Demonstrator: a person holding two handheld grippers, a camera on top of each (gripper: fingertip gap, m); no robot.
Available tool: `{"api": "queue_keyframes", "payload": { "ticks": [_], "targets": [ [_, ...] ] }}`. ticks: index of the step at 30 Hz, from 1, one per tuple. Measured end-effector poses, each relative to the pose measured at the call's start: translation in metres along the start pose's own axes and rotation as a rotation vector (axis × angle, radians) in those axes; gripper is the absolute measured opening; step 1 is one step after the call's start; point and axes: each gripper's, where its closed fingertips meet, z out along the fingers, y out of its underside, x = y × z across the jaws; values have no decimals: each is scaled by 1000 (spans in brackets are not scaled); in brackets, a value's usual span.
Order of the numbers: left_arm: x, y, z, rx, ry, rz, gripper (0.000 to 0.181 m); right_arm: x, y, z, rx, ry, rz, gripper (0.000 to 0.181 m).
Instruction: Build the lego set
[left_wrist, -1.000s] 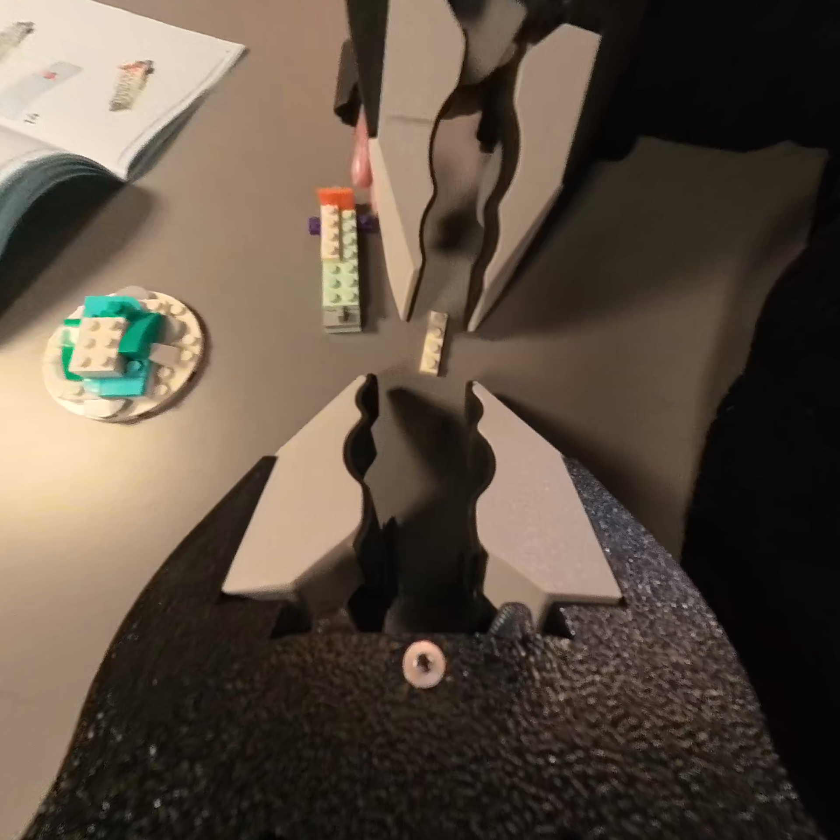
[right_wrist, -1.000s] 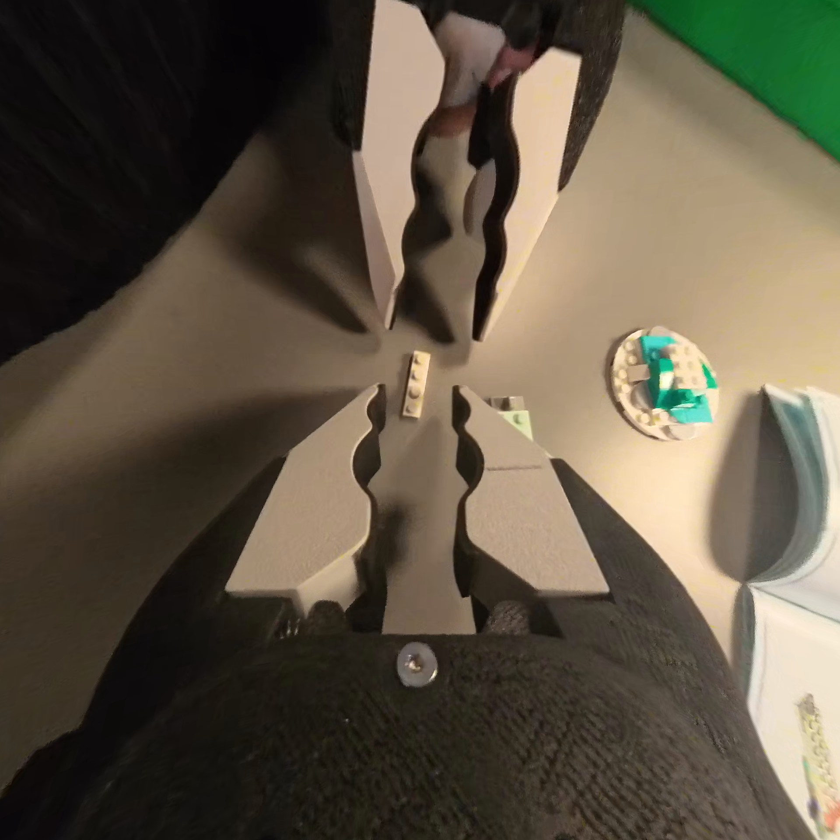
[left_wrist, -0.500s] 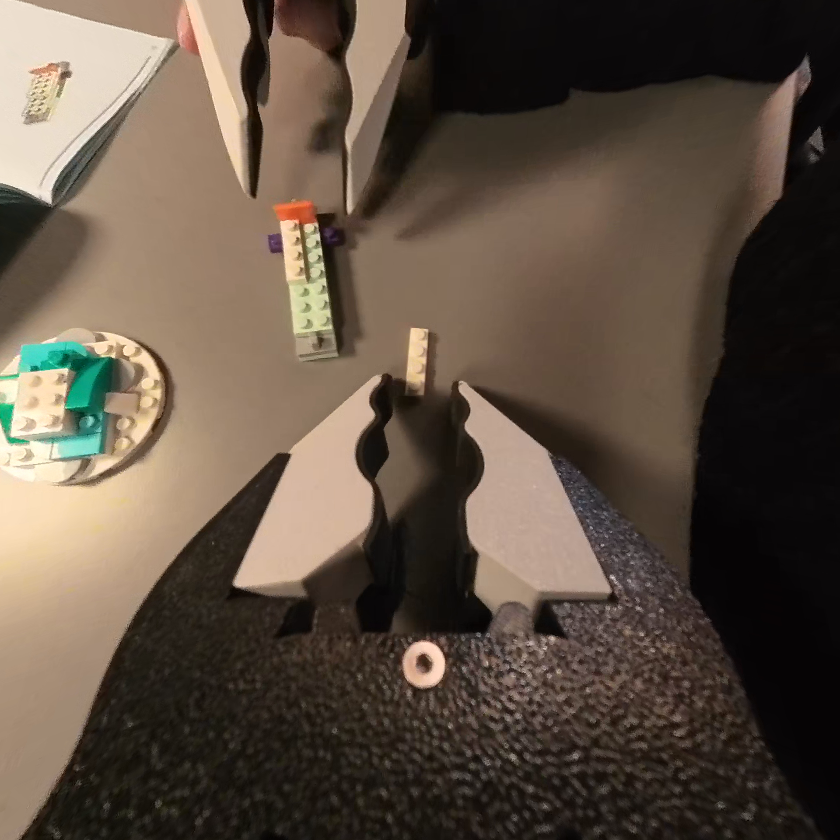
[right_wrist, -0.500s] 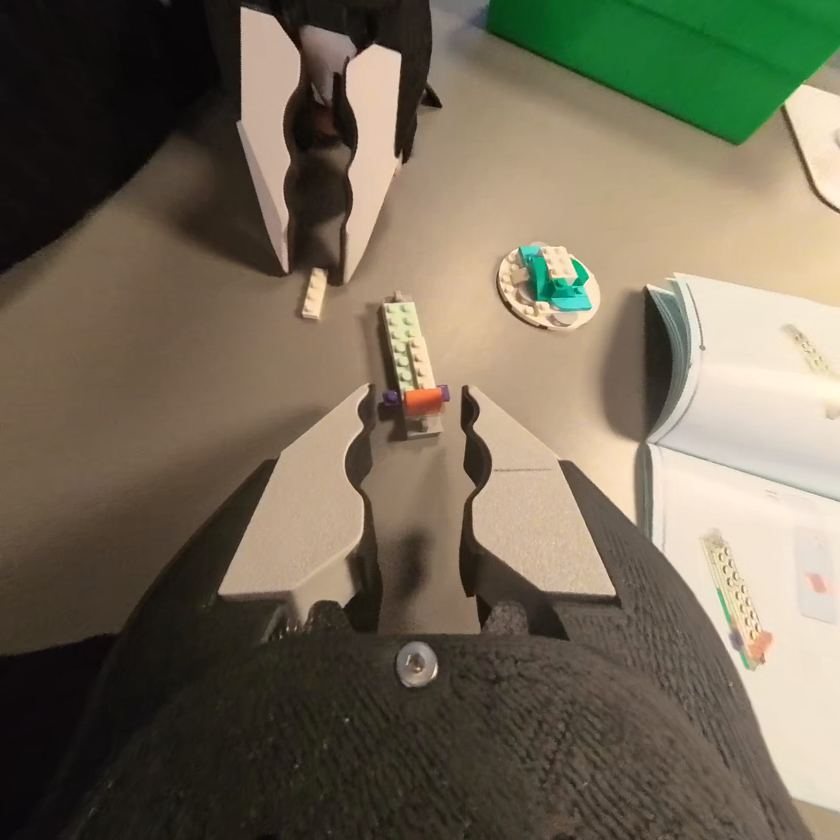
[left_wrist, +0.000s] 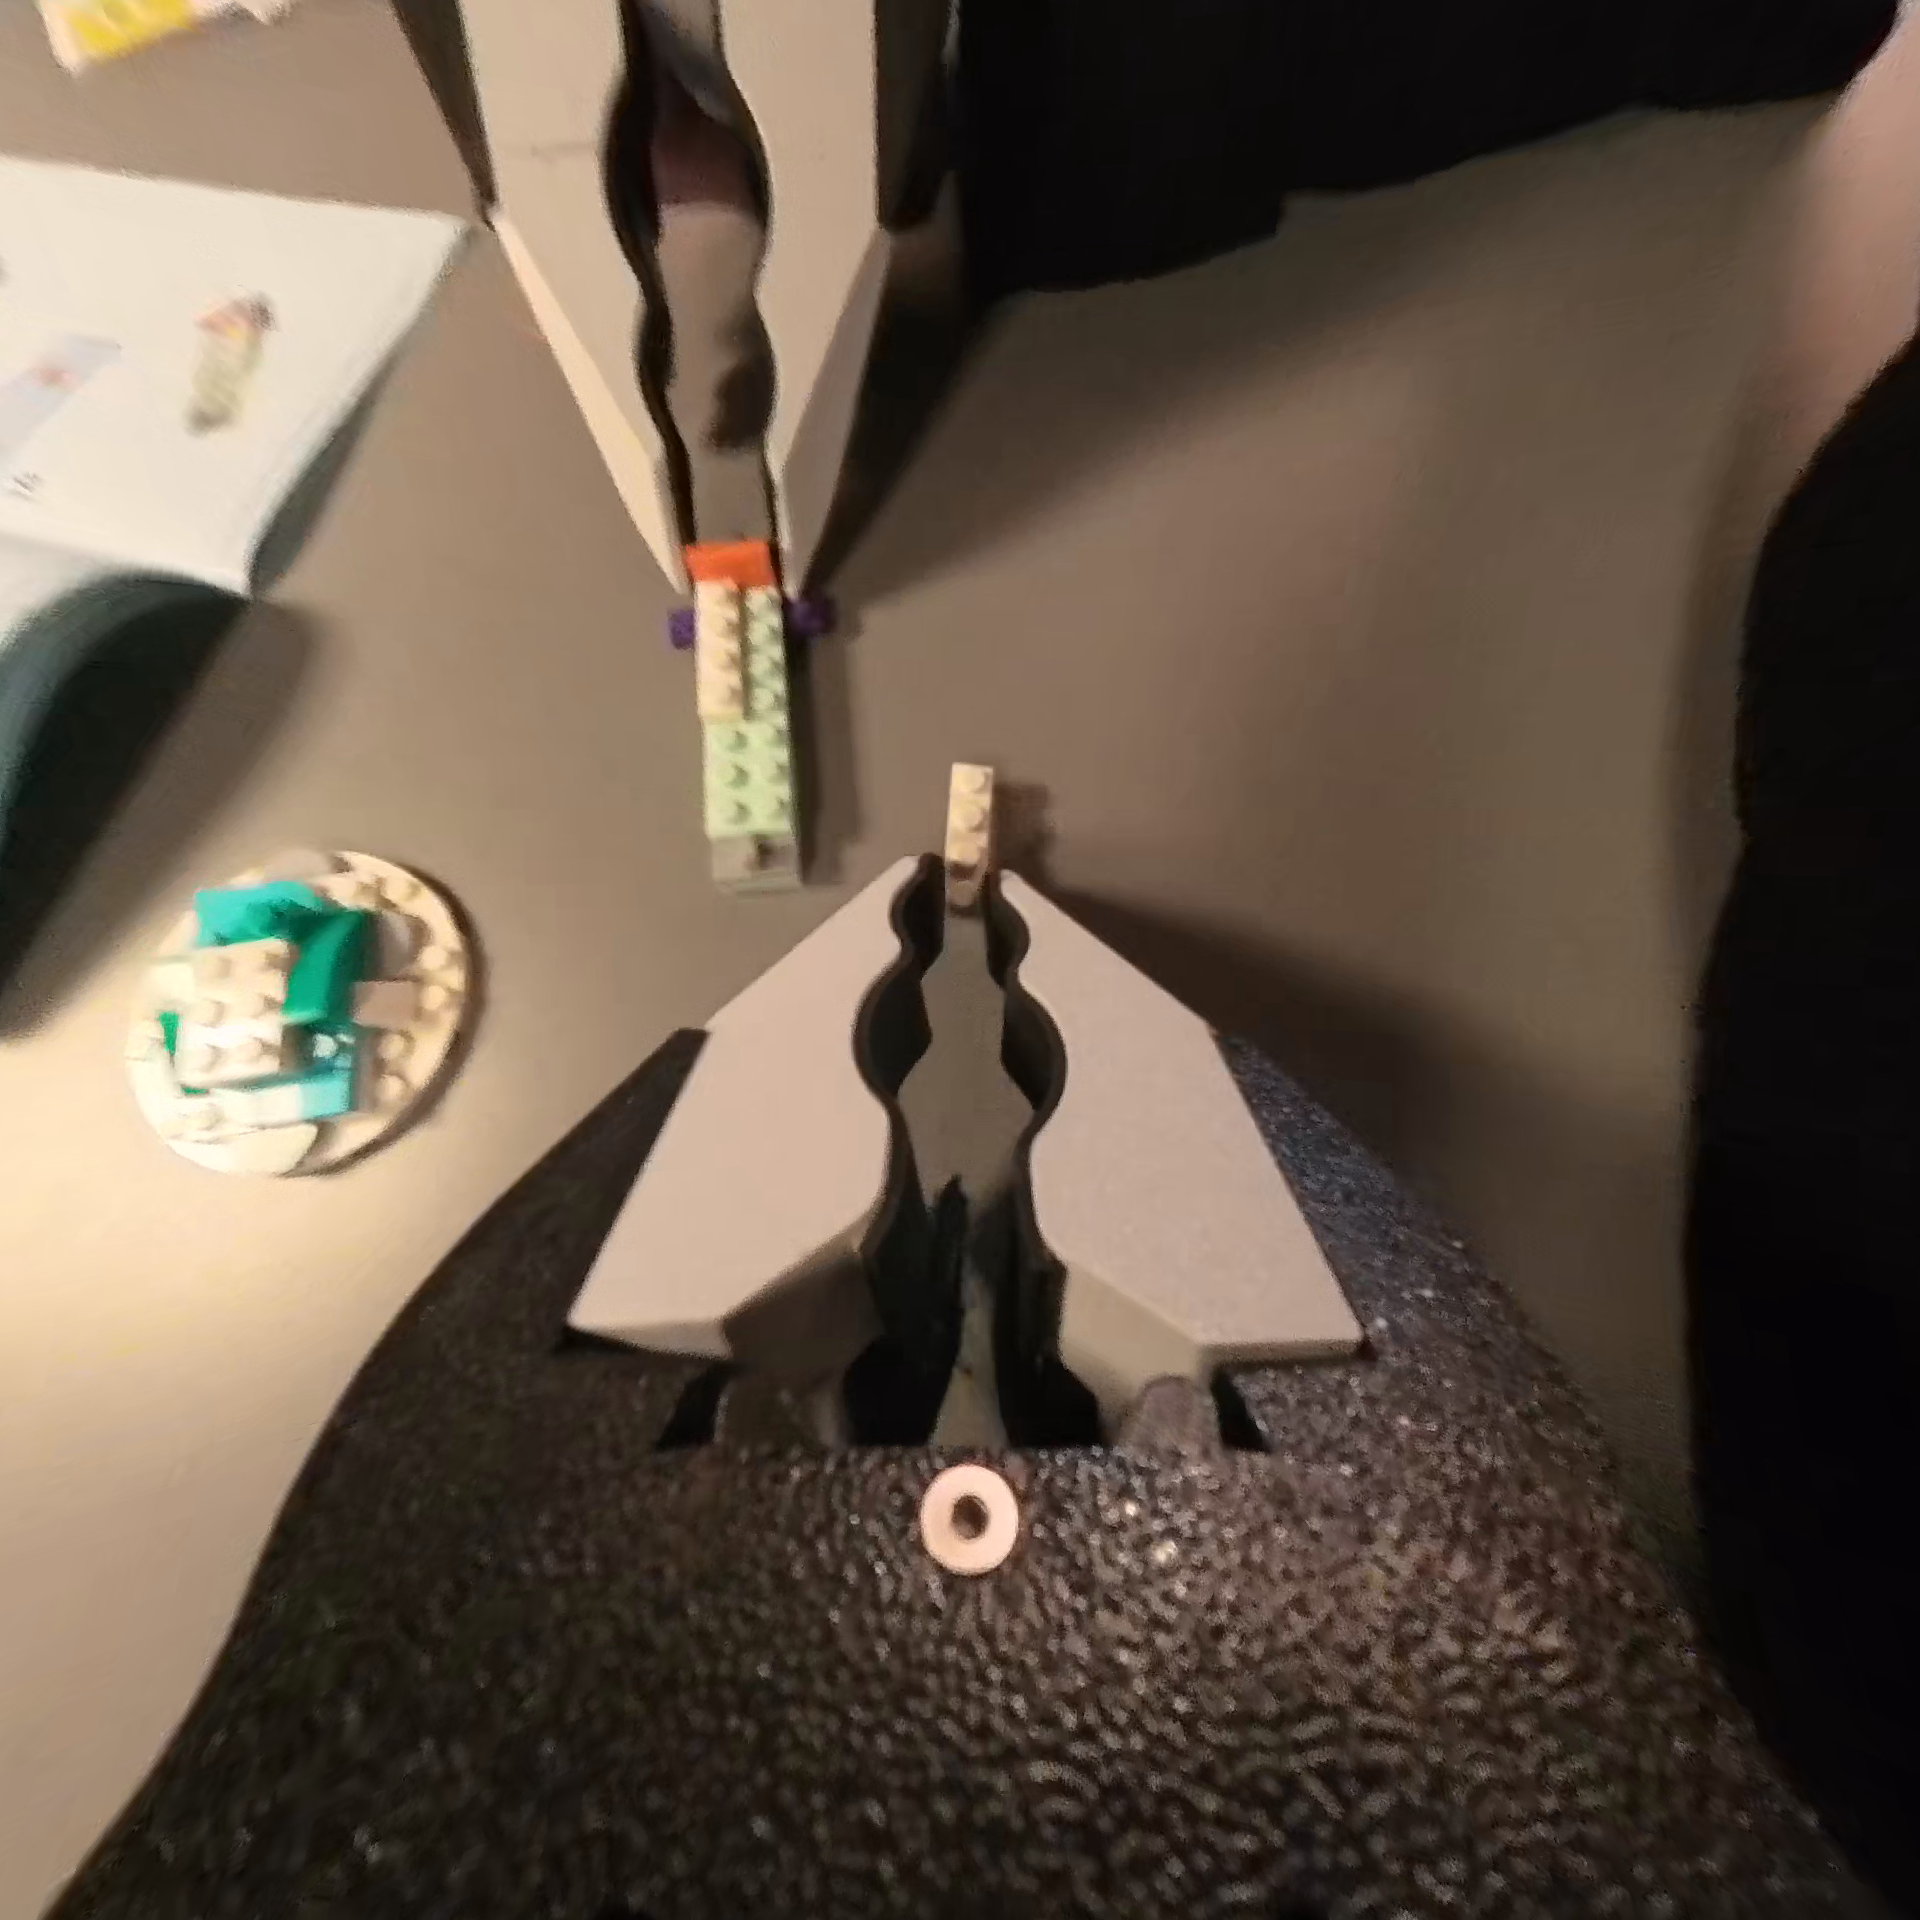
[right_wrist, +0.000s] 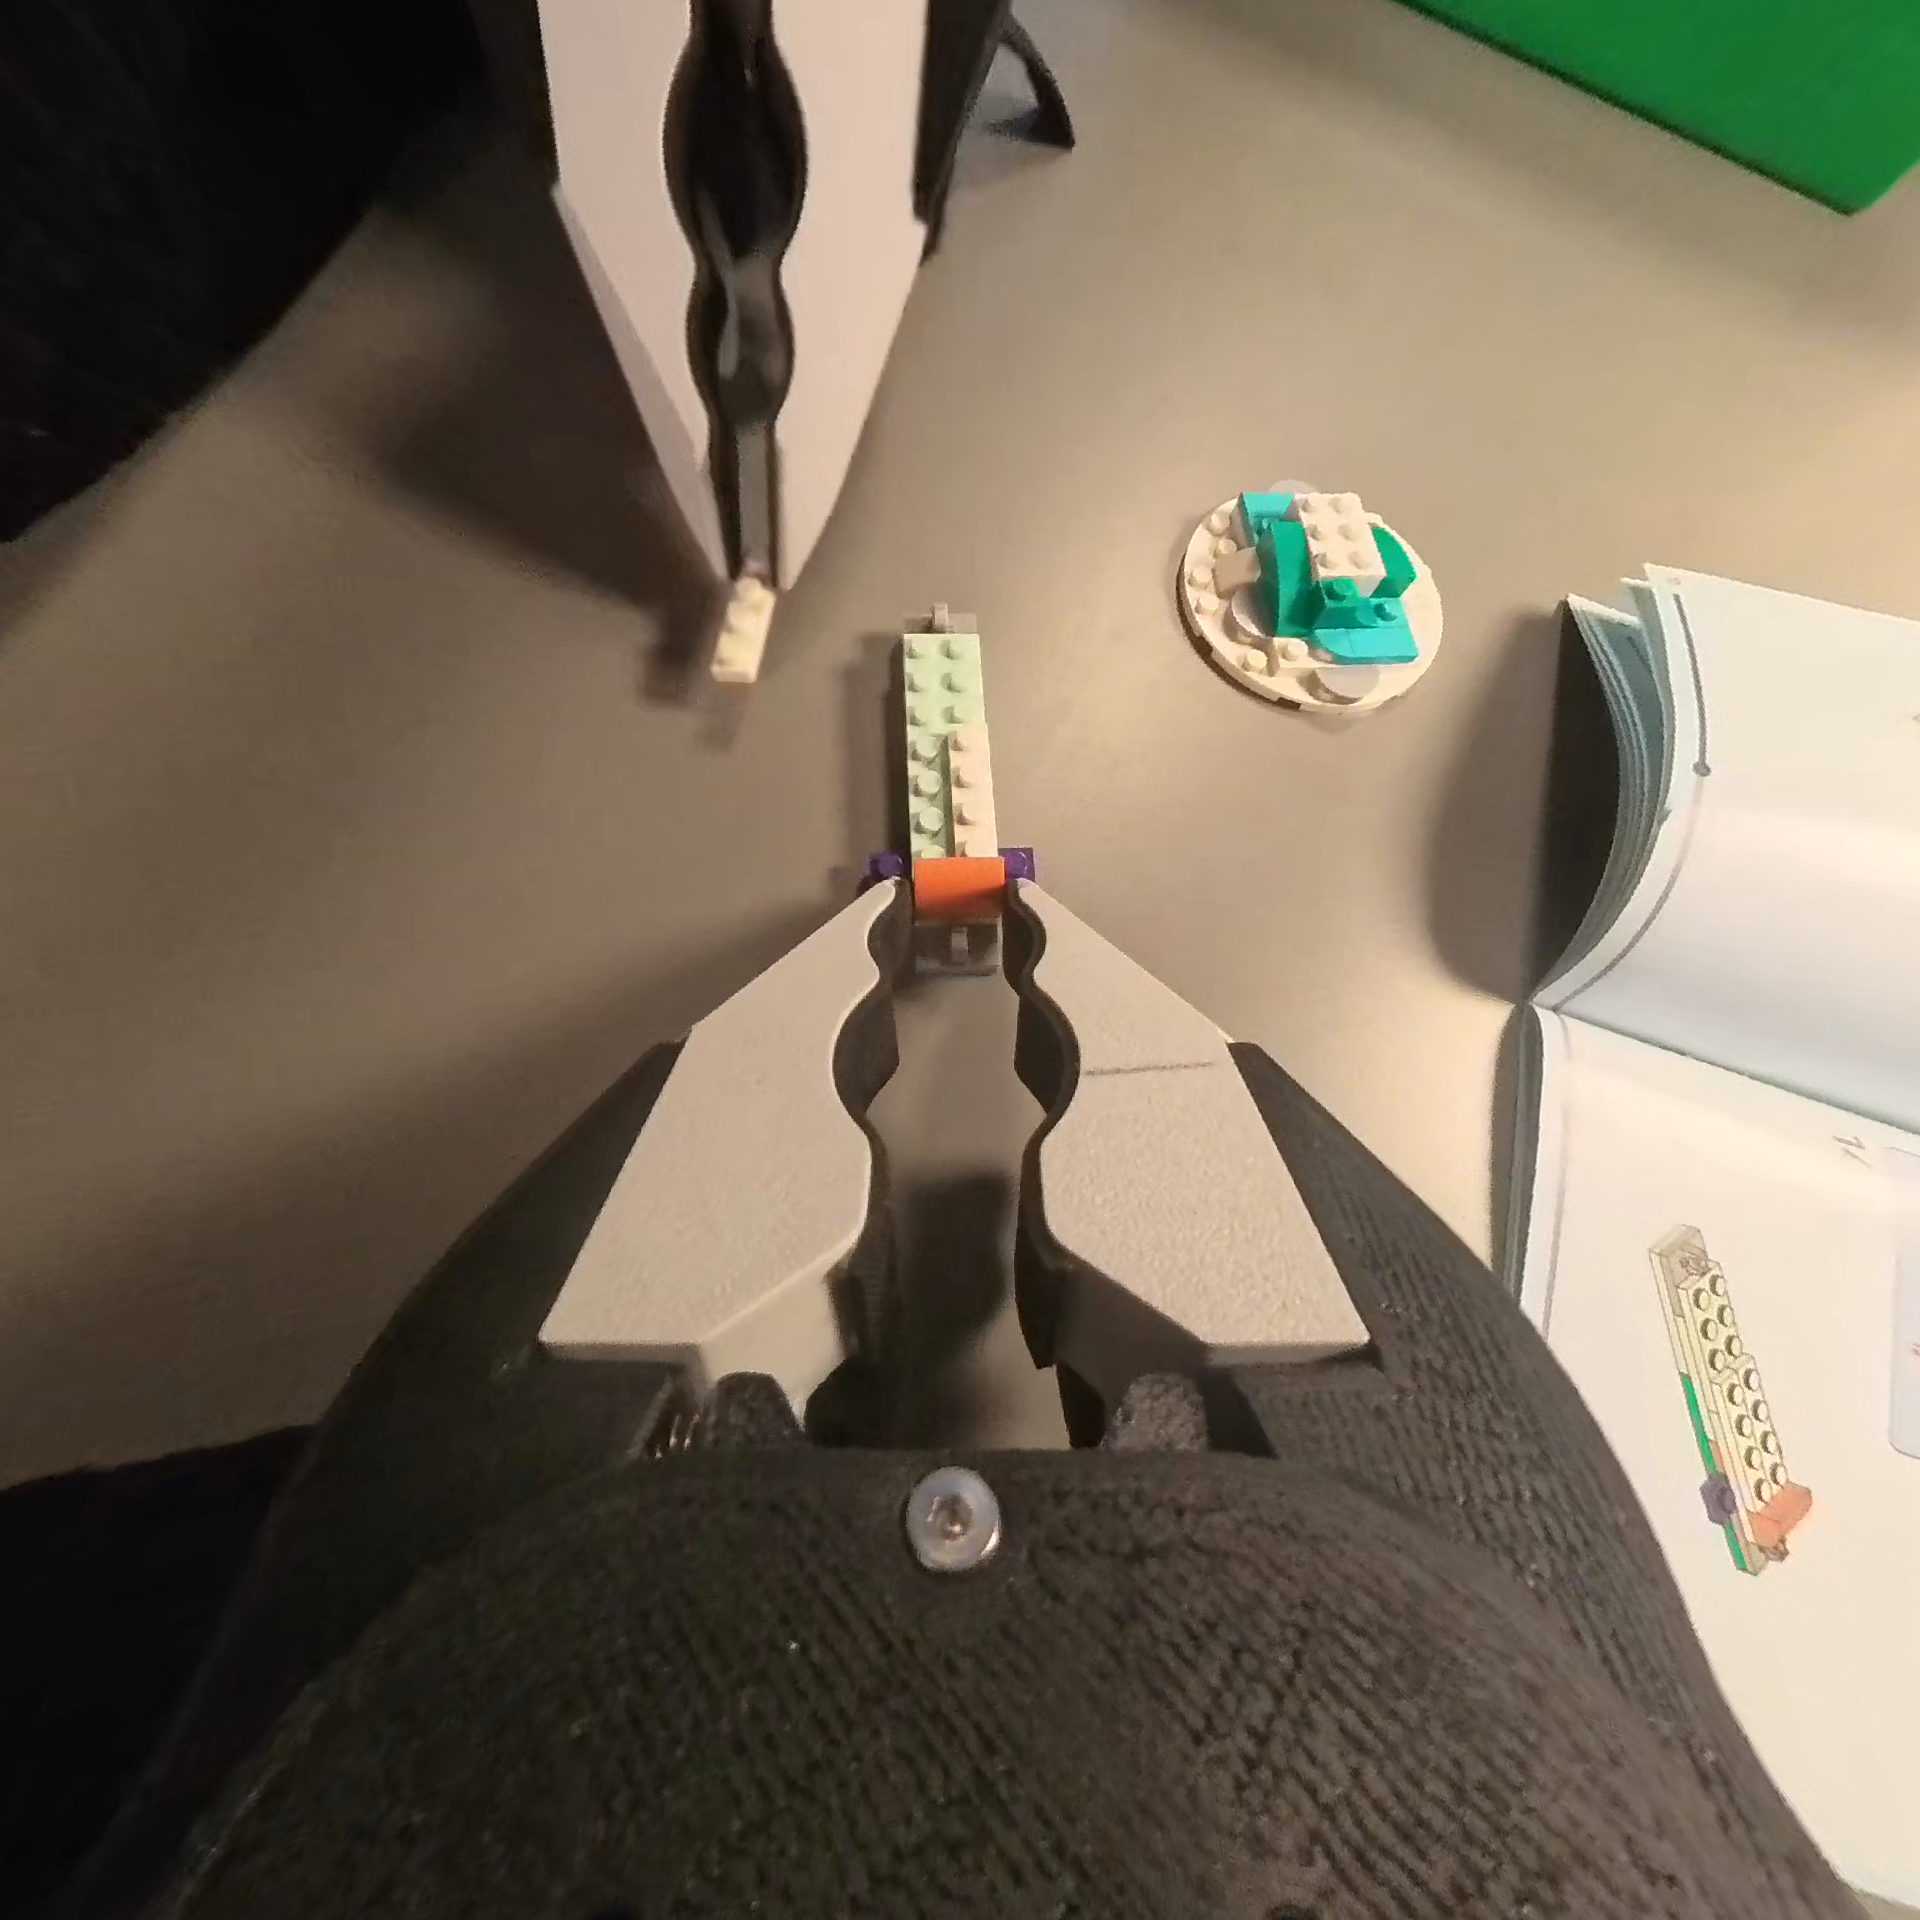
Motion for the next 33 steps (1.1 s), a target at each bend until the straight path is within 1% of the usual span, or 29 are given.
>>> {"api": "queue_keyframes", "payload": {
  "ticks": [3,5,7,11,13,17,21,30,33],
  "targets": [
    [-15,-21,0,48,-45,-11,5,-1,0,0,0,0,0,15],
    [-28,-31,2,46,-63,-29,5,-1,0,0,-1,-3,4,15],
    [-38,-34,7,11,-72,-35,5,-2,1,-1,-2,-4,9,15],
    [-42,-36,19,-43,-58,-48,5,-1,1,-1,-3,-2,20,15],
    [-44,-37,22,-60,-89,-42,5,-1,1,-1,-4,-1,26,15],
    [-41,-29,27,-134,-99,-43,5,0,1,0,-6,3,34,15],
    [-40,-30,29,-139,-94,-76,5,0,1,0,-6,5,36,15],
    [-44,-28,30,-164,-148,-51,6,2,1,0,-7,11,41,15],
    [-47,-28,30,-163,-167,-61,16,2,1,0,-7,11,46,15]
  ]
}}
